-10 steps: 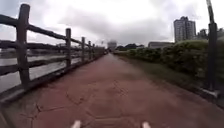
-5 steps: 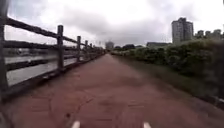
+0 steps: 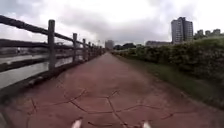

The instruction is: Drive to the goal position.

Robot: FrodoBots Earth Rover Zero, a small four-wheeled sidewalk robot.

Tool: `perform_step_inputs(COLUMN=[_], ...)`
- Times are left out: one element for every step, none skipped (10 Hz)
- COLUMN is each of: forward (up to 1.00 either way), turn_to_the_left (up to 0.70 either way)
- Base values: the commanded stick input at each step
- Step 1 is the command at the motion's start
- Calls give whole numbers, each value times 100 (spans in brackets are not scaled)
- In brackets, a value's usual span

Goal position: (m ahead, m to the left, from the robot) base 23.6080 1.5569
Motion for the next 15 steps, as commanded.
perform_step_inputs(forward=[85,85,85,85,85,85,85,85,85,85,85,85,85,85,85], turn_to_the_left=[10,10,10,10,10,10,10,10,10,-10,-24,-24,-24,-24,-10])
